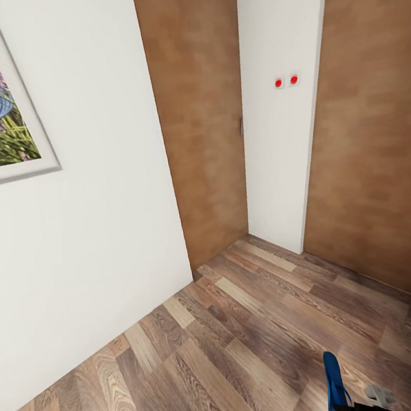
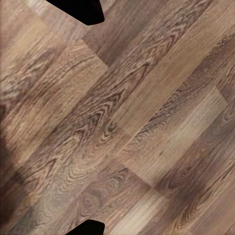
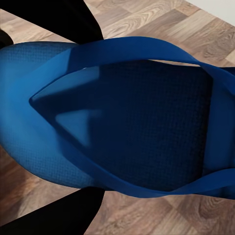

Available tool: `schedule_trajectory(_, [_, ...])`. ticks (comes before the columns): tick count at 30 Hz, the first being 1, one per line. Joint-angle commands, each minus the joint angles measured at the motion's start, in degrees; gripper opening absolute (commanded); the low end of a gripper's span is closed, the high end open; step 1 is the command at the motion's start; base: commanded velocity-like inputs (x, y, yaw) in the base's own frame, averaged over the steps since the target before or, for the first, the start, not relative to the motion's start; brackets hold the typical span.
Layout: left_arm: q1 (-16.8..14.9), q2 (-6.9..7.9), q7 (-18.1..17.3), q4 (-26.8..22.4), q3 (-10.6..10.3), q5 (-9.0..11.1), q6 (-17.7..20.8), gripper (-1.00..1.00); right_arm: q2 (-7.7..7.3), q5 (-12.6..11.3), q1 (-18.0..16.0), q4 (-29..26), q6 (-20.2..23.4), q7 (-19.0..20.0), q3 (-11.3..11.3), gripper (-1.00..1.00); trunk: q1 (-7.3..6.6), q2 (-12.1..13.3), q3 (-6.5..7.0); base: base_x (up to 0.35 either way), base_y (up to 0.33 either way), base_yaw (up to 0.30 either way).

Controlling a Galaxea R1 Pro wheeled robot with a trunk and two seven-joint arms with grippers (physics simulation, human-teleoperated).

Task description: In the bedroom, move the book from the bed onto either nightstand, and place the two sandals side by side next to the bed.

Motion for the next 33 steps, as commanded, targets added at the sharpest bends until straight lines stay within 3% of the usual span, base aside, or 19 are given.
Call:
schedule_trajectory(1, [0.0, 0.05, 0.0, 0.1, -0.3, 0.4, -0.2, 1.0, 0.0, -0.1, 0.0, 0.0, 0.5, 0.2, -0.5, -1.0, -0.01, 0.0, -0.15, 0.0, 0.0, 0.0])
schedule_trajectory(21, [0.0, 0.09, 0.0, 0.1, -0.3, 0.4, -0.2, 1.0, 0.0, -0.1, 0.0, 0.0, 0.4, 0.2, -0.5, -1.0, -0.01, 0.0, -1.91, 0.0, 0.0, -0.009])
schedule_trajectory(33, [0.0, 0.06, 0.0, 0.1, -0.3, 0.4, -0.1, 1.0, 0.0, -0.1, 0.0, 0.0, 0.4, 0.2, -0.5, -1.0, -0.01, 0.0, -2.05, 0.056, 0.0, -0.009])
